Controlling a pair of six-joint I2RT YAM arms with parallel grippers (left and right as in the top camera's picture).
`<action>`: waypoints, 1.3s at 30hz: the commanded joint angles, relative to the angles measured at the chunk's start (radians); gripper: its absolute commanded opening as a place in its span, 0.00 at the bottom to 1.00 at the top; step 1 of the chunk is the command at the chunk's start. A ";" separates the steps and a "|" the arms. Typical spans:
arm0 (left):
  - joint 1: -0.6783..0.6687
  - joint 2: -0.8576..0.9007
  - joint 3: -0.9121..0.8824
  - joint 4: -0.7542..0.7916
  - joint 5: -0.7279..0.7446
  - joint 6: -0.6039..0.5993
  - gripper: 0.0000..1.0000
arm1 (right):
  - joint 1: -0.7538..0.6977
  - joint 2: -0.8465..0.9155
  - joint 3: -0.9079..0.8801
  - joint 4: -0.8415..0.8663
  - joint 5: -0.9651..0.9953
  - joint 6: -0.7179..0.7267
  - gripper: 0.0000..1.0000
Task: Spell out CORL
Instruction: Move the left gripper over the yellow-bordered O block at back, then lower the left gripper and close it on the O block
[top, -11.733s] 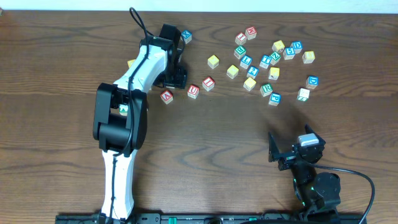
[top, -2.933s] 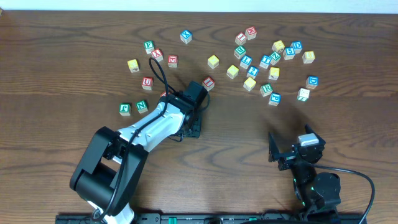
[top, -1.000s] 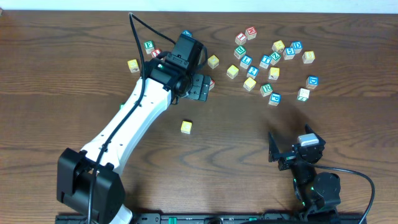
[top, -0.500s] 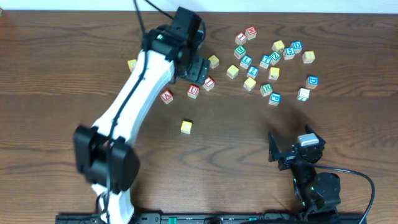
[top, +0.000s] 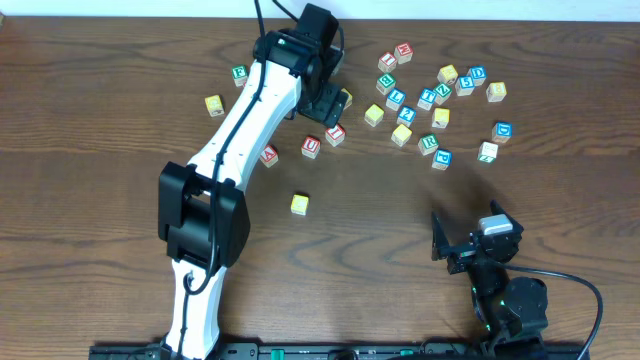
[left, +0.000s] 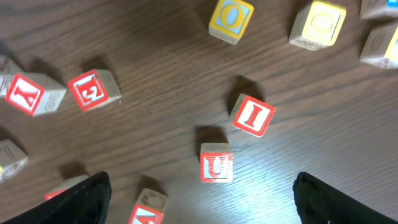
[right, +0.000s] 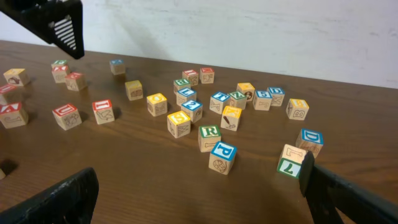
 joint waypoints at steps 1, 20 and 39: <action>-0.010 0.038 0.026 -0.001 -0.013 0.184 0.96 | -0.010 -0.004 -0.001 -0.004 0.001 0.003 0.99; -0.024 0.162 0.064 0.206 -0.013 0.292 1.00 | -0.010 -0.004 -0.001 -0.004 0.001 0.003 0.99; -0.052 0.283 0.195 0.276 0.013 0.337 0.97 | -0.010 -0.004 -0.001 -0.004 0.001 0.003 0.99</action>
